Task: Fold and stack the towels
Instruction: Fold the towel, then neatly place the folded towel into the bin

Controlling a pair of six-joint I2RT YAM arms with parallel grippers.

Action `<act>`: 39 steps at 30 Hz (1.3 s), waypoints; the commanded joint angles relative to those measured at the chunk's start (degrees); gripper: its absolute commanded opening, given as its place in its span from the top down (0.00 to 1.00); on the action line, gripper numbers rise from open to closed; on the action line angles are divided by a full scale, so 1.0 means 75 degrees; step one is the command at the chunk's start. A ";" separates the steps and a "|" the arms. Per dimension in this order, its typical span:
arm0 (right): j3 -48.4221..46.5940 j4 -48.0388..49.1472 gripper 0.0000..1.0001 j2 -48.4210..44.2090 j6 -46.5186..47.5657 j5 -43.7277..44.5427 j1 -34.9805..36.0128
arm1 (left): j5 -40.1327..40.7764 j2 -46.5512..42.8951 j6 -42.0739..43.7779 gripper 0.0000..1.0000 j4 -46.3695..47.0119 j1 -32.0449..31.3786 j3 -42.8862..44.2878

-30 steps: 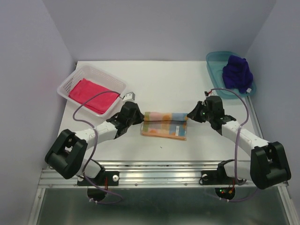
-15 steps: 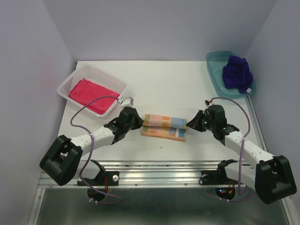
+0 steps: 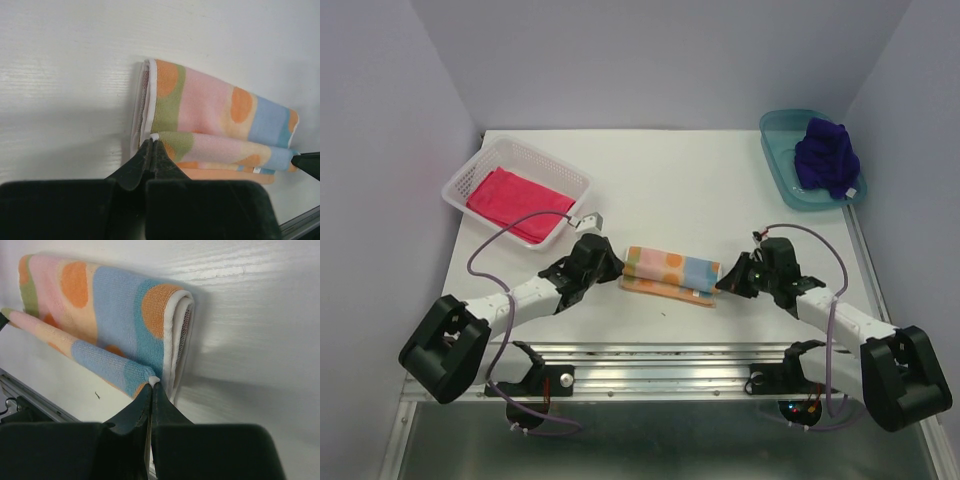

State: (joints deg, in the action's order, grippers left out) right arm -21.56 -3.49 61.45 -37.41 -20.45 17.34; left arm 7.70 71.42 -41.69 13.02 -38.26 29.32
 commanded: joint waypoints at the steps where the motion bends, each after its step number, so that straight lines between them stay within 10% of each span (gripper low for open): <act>1: 0.0144 0.0395 0.97 0.0138 -0.0051 -0.0226 0.0055 | -0.0101 0.0017 -0.0007 1.00 0.0046 -0.0055 -0.0159; 4: 0.0332 0.0687 0.91 0.0185 -0.0145 -0.0727 0.0066 | -0.0090 -0.0123 -0.0101 0.97 -0.0129 -0.0043 -0.0300; 7: 0.0461 0.0489 0.84 -0.0036 -0.0145 -0.0860 0.0066 | -0.0008 -0.0450 -0.0171 0.67 -0.0598 -0.0055 -0.0312; 15: -0.0019 -0.1515 0.27 -0.1372 0.0452 -0.0953 0.0066 | -0.0722 -0.1576 0.0109 0.31 -0.0974 -0.0102 -0.0511; 17: -0.0206 -0.1691 0.09 -0.1665 0.0464 -0.0720 0.0066 | -0.0641 -0.1788 0.0192 0.03 -0.0904 -0.0102 -0.0511; 29: -0.0758 -0.1633 0.00 -0.1350 0.0581 -0.0180 0.0078 | -0.0523 0.0800 0.0742 0.05 -0.0903 -0.0102 0.1035; 39: -0.0817 -0.1808 0.00 -0.1244 0.0745 -0.0168 0.0066 | 0.0283 0.1657 0.0801 0.28 -0.1606 -0.0816 0.1375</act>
State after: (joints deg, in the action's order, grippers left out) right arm -24.08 -16.43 52.05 -33.26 -22.68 17.34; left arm 5.78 82.91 -36.75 3.95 -42.33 37.19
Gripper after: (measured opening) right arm 0.998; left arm 0.774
